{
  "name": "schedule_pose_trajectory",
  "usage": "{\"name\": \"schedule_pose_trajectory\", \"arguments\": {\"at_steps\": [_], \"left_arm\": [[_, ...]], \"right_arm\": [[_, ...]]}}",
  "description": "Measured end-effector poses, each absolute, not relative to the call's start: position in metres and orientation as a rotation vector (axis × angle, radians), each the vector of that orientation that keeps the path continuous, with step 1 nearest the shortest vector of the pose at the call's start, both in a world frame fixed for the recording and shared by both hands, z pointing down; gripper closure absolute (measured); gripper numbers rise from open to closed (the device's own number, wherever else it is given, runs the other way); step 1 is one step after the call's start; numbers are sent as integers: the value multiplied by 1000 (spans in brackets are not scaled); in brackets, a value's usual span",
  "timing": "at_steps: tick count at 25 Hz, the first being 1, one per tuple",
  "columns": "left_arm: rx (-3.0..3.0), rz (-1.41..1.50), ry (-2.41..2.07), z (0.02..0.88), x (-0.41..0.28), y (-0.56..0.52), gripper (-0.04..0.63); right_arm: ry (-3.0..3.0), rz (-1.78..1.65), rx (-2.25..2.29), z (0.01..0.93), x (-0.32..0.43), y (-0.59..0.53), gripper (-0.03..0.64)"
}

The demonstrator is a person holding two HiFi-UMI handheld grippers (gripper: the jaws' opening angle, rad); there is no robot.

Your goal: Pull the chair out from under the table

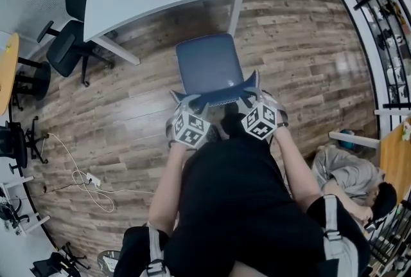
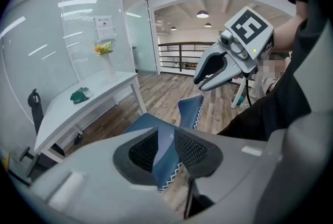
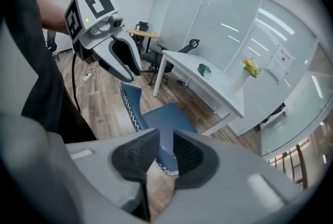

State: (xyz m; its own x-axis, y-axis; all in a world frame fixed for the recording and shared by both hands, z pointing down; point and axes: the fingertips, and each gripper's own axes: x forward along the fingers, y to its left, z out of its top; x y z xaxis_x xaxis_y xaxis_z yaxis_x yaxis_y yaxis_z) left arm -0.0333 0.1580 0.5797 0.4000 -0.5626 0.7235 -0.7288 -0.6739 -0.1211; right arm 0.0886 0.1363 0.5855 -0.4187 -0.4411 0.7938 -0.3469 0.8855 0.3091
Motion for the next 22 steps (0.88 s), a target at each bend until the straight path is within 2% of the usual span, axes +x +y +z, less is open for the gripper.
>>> {"name": "schedule_pose_trajectory", "arguments": {"at_steps": [4,9,19,22], "left_arm": [[2468,1033,-1251,546,-42,139,491],[2490,755,-1426,478,-54,112,504],[2598,541,-1534,393,-58,102,529],[2621,485,-1572,379,-58,105,544]], "right_arm": [[-2118,-170,659,543,77,116,543],[-2270,-172,735,481,52,98,552],[-2566,-172,847,380,22,96,614],[-2639,-137,868,362,21,99,614]]}}
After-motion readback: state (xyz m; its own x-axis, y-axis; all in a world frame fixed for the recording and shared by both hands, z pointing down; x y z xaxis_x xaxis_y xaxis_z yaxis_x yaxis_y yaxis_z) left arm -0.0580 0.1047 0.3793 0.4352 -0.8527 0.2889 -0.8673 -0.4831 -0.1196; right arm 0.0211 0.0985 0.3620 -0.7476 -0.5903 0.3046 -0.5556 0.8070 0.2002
